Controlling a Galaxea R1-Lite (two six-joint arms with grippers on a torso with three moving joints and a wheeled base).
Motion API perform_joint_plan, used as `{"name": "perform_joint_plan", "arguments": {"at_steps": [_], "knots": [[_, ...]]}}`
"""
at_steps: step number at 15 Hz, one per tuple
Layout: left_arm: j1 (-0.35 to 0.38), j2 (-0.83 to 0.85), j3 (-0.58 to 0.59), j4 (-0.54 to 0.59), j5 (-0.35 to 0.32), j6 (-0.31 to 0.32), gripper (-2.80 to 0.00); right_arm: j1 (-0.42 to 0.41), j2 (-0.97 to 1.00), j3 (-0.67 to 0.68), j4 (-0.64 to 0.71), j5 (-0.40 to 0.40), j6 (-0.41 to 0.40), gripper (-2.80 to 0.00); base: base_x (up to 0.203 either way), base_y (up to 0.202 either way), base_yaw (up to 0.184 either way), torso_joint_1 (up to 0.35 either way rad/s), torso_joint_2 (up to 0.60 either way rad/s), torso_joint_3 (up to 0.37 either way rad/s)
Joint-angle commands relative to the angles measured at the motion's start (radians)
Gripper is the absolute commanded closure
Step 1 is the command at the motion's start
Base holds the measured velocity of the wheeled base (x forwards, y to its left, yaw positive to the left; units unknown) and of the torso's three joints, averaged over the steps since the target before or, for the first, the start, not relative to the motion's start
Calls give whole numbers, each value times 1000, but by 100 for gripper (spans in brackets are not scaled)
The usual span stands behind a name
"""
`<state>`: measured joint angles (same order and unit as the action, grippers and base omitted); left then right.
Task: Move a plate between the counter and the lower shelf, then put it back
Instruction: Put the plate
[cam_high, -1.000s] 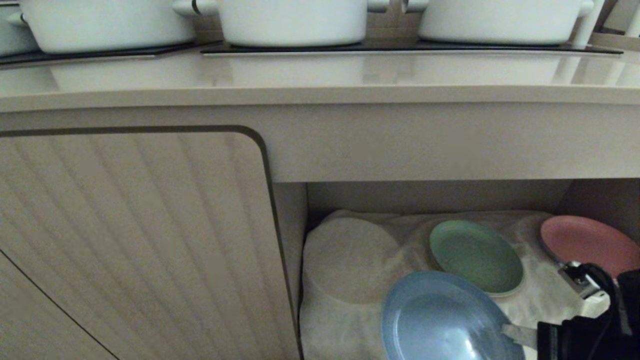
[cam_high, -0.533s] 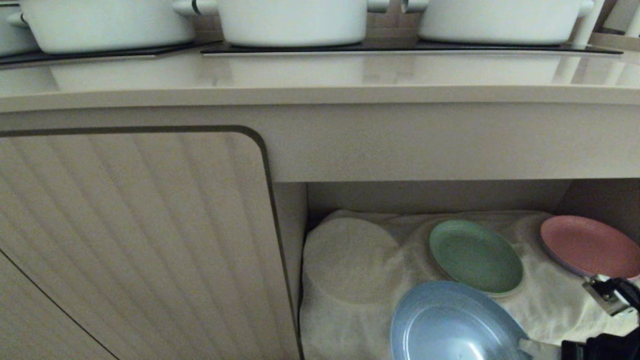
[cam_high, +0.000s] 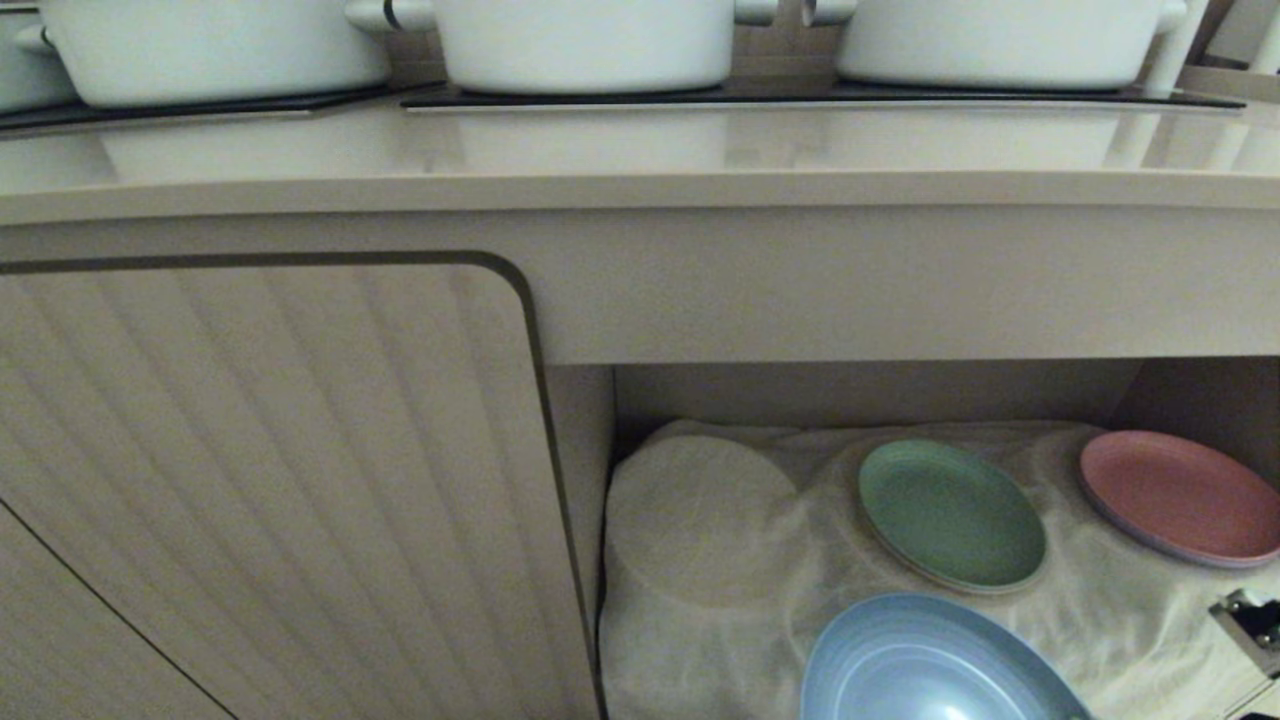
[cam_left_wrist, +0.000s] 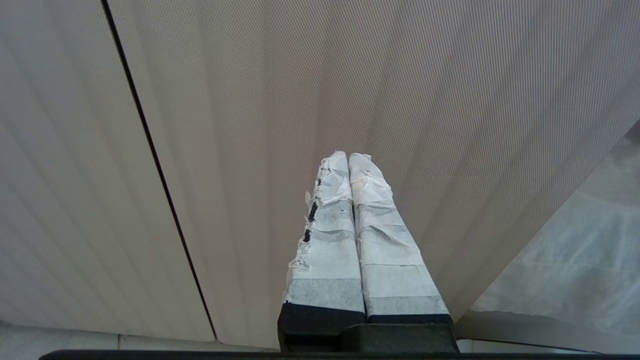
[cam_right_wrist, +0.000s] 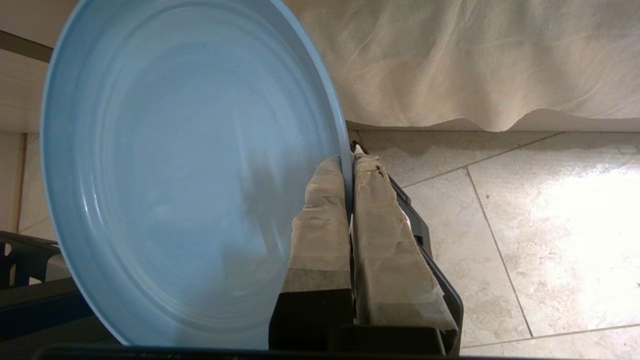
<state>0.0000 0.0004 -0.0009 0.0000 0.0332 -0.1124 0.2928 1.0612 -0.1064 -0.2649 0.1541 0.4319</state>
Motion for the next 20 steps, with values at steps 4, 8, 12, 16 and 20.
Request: {"name": "perform_joint_plan", "arguments": {"at_steps": [4, 8, 12, 16, 20], "knots": [[0, 0, 0, 0, 1, -1, 0, 0, -23, 4, 0, 2, 5, 0, 0, 0, 0, 0, 0, 0], [0, 0, -1, 0, 1, -1, 0, 0, -24, 2, -2, 4, 7, 0, 0, 0, 0, 0, 0, 0], [0, 0, 1, 0, 1, -1, 0, 0, -20, 4, -2, 4, 10, 0, 0, 0, 0, 0, 0, 0], [0, 0, 1, 0, 1, -1, 0, 0, -7, 2, -2, 4, 11, 0, 0, 0, 0, 0, 0, 0], [0, 0, 1, 0, 1, 0, 0, 0, 3, 2, -2, 5, 11, 0, 0, 0, 0, 0, 0, 0]]}}
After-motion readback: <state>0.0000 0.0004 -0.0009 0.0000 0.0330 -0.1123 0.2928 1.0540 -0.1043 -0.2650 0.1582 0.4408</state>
